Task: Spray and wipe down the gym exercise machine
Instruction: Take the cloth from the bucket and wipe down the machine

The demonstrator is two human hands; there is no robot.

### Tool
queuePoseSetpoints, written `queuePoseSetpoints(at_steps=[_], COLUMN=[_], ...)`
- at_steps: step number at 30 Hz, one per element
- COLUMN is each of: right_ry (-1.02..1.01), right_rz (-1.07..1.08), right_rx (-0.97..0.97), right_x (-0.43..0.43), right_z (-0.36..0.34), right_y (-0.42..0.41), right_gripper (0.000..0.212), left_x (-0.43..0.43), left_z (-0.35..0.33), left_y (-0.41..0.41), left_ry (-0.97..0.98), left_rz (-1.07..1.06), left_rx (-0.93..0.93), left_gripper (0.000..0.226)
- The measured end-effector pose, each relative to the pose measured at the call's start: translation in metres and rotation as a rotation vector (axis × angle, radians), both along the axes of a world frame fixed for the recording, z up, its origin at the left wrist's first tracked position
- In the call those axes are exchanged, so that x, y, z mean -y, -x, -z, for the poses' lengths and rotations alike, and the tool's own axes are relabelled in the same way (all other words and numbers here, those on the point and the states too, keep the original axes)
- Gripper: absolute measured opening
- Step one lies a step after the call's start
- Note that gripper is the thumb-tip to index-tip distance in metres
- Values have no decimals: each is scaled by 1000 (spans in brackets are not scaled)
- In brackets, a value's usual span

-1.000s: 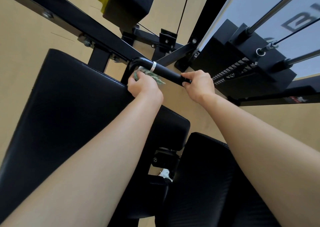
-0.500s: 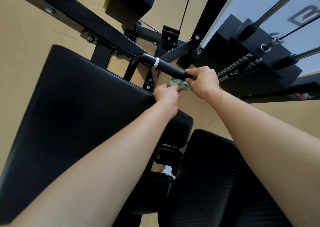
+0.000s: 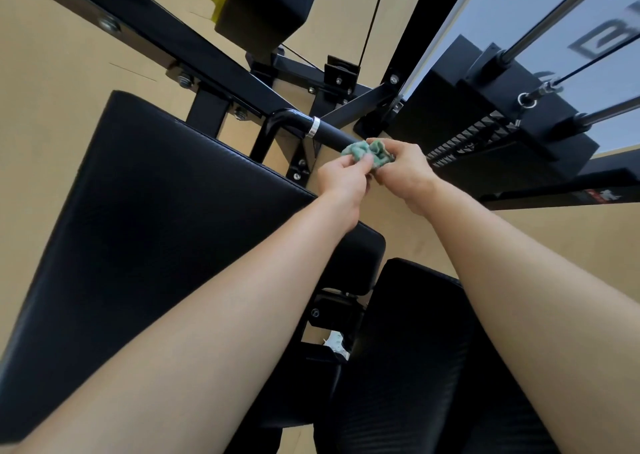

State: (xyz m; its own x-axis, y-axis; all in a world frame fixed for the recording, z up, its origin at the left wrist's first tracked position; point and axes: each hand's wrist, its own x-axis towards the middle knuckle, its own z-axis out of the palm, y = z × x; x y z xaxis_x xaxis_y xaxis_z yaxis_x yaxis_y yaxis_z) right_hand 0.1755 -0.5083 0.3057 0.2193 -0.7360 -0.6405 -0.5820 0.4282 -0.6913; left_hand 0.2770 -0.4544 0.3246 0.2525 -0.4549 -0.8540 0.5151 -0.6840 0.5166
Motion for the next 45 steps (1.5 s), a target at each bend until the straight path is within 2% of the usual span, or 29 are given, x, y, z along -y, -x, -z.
queuePoseSetpoints(at_steps=[2,3,6,7,8,11,13,16,20,24,28,33,36,39,45], right_ry=[-23,10,186,242,287,374,357,308,292,153,71,270,424,470,367], right_rz=[76,98,115,148,202,306,171,-119,-243,-425,-418,-362,-368,-311,-266], right_rx=[179,210,110,68,37,-28,-25,-16,3,-189,-290,-55,-18,-113,-409], right_x=[-5,-7,-8,-4,2,22,27,19,27,45,54,44,31,19,22], right_z=[-7,-9,-8,-8,-7,-6,0,3,-1,4,1,-11,-15,-6,-3], right_y=[-4,-7,-22,-26,-28,-32,-42,-63,-56,-13,9,-36,-53,-35,21], right_gripper=[59,59,36,28,23,21,26,29,30,32,30,32,34,30,25], left_x=[0,0,-4,-8,-12,-23,-23,-19,-23,-25,-27,-28,-28,-26,-25], left_z=[-3,-5,-13,-15,-15,-3,4,13,21,20,22,21,19,16,11], left_y=[-8,-12,-24,-30,-37,-63,-75,-80,-80,-84,-83,-82,-85,-87,-90], left_ry=[8,10,67,107,145,259,332,321,308,306,293,278,275,271,255], left_rz=[83,110,66,41,36,173,332,643,790,862,890,912,937,942,985], left_rx=[54,60,56,118,238,767,966,1111,1243,1297,1271,1256,1259,1261,1244], left_gripper=[21,24,29,29,28,28,41,56,64,70,77,83,84,83,87])
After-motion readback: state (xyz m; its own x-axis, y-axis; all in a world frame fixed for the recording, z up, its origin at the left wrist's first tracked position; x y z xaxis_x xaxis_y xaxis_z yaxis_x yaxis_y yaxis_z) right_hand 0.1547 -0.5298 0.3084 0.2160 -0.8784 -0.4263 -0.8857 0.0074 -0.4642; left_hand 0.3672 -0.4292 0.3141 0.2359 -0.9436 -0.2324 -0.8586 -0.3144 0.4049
